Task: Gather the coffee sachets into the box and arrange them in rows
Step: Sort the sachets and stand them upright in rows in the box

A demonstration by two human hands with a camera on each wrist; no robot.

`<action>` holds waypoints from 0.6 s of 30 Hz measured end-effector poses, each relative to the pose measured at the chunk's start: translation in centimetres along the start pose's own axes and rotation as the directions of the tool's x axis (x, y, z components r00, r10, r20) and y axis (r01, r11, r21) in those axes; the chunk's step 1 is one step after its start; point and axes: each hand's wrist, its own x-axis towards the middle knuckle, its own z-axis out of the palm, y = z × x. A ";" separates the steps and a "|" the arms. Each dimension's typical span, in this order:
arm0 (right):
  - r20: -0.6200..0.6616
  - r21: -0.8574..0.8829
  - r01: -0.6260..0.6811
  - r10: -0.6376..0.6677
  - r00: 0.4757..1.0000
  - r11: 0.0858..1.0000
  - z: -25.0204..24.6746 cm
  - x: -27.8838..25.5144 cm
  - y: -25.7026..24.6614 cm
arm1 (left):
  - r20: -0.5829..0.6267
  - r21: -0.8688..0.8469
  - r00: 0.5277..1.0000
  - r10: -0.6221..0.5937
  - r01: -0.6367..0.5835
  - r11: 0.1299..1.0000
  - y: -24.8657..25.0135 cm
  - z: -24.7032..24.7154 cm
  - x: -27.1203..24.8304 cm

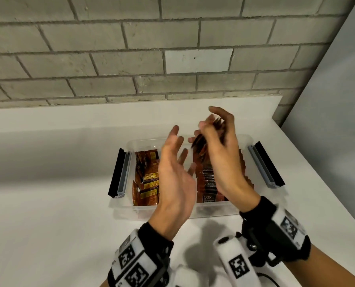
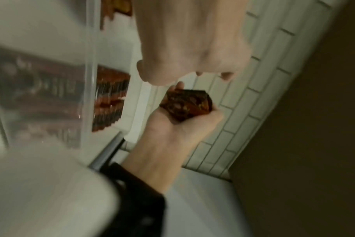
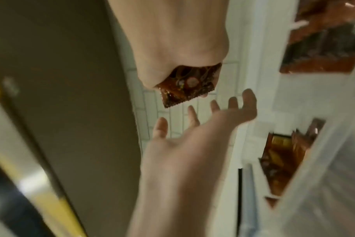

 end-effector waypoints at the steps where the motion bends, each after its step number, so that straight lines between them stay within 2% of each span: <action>1: 0.037 -0.096 0.061 -0.057 0.998 0.994 0.5 -0.4 0.1 | -0.043 -0.115 0.998 -0.042 0.037 0.993 0.0 0.1 0.2; 3: 0.056 -0.185 0.118 -0.109 0.992 0.976 1.4 -0.9 0.3 | -0.091 -0.230 0.990 -0.107 0.083 0.970 0.3 0.4 0.7; 7: 0.056 -0.195 0.099 -0.090 0.994 0.976 1.9 -1.3 0.6 | -0.114 -0.300 0.985 -0.128 0.089 0.950 0.1 0.4 1.4; 11: 0.228 -0.300 0.108 -0.039 0.973 0.948 1.3 -1.2 0.5 | -0.129 -0.343 0.984 -0.122 0.071 0.937 -0.1 0.2 1.7; 12: 0.223 -0.295 0.112 -0.046 0.974 0.949 1.2 -1.2 0.5 | -0.126 -0.347 0.981 -0.149 0.097 0.933 0.0 0.2 1.8; 15: 0.087 -0.237 0.174 -0.158 0.984 0.956 1.1 -1.1 0.6 | -0.150 -0.336 0.960 -0.236 0.175 0.926 0.4 0.6 1.8; 18: 0.017 -0.300 0.241 -0.247 0.969 0.923 1.4 -1.1 0.8 | -0.160 -0.355 0.966 -0.204 0.137 0.925 0.3 1.4 1.3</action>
